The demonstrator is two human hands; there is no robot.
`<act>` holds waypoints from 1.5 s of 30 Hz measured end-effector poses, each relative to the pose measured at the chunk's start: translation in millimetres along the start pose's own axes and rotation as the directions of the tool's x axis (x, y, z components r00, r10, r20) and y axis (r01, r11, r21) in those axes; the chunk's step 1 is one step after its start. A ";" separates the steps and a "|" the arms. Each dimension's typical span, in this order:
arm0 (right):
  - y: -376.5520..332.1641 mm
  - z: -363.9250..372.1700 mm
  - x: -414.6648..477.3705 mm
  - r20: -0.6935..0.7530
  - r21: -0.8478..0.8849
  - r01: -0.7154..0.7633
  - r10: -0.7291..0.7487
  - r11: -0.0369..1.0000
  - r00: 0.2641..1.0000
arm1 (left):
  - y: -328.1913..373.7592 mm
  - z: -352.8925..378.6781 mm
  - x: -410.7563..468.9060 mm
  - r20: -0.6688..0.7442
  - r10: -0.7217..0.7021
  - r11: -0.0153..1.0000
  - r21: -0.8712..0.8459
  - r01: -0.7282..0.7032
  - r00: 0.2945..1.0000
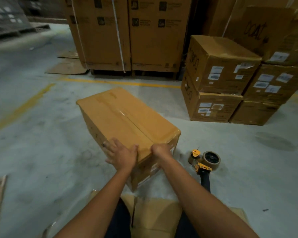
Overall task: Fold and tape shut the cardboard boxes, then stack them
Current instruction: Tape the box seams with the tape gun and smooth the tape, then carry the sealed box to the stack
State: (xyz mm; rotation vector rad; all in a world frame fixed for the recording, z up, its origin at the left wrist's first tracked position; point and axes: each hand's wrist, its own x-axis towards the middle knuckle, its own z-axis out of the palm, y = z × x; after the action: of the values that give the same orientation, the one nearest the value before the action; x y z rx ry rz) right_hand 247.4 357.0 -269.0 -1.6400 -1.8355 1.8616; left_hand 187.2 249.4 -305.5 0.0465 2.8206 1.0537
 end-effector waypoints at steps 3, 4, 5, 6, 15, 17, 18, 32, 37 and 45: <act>-21.2 -30.4 19.3 -0.311 -0.097 0.119 -0.144 0.988 0.939 | -4.6 4.6 0.3 0.031 -0.139 0.919 -0.369 0.140 0.990; -26.5 -39.9 30.7 -0.318 -0.156 0.159 -0.201 0.975 0.927 | -7.6 8.1 3.2 0.037 -0.143 0.901 -0.408 0.146 0.989; -31.1 -50.4 45.9 -0.282 -0.240 0.189 -0.255 0.952 0.925 | -9.1 8.9 5.6 0.050 -0.146 0.892 -0.426 0.154 0.988; -33.8 -58.2 57.8 -0.224 -0.301 0.214 -0.287 0.929 0.931 | -10.4 9.7 7.8 0.061 -0.152 0.887 -0.433 0.163 0.987; -42.4 -66.5 63.5 0.030 0.117 0.234 -0.239 0.965 0.971 | -8.9 -19.2 52.3 0.110 -0.159 0.699 -0.689 0.191 0.981; -44.2 -61.1 61.1 -0.005 0.195 0.261 -0.265 0.946 0.964 | 2.8 -42.3 71.8 0.141 -0.109 0.686 -0.705 0.177 0.984; -47.7 -60.1 55.9 -0.028 0.225 0.273 -0.274 0.935 0.961 | 11.7 -56.2 79.5 0.165 -0.081 0.685 -0.707 0.175 0.983; -129.5 -165.4 -59.0 -0.267 0.286 0.497 -0.430 0.819 0.863 | 142.4 -158.0 19.2 0.175 0.287 0.584 -0.811 -0.027 0.942; -145.9 -224.1 -95.4 -0.336 0.337 0.576 -0.476 0.745 0.813 | 222.7 -182.5 2.0 0.151 0.452 0.529 -0.839 -0.128 0.879; -212.5 -298.4 -120.7 -0.348 0.333 0.720 -0.630 0.609 0.694 | 339.8 -226.6 5.2 0.160 0.620 0.429 -0.889 -0.162 0.768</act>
State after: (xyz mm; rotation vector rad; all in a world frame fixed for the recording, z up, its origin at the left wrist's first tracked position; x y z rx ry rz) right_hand 373.7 543.9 43.9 -0.7515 -1.4719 1.5218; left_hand 146.5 359.1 85.8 0.8125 1.5981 2.0695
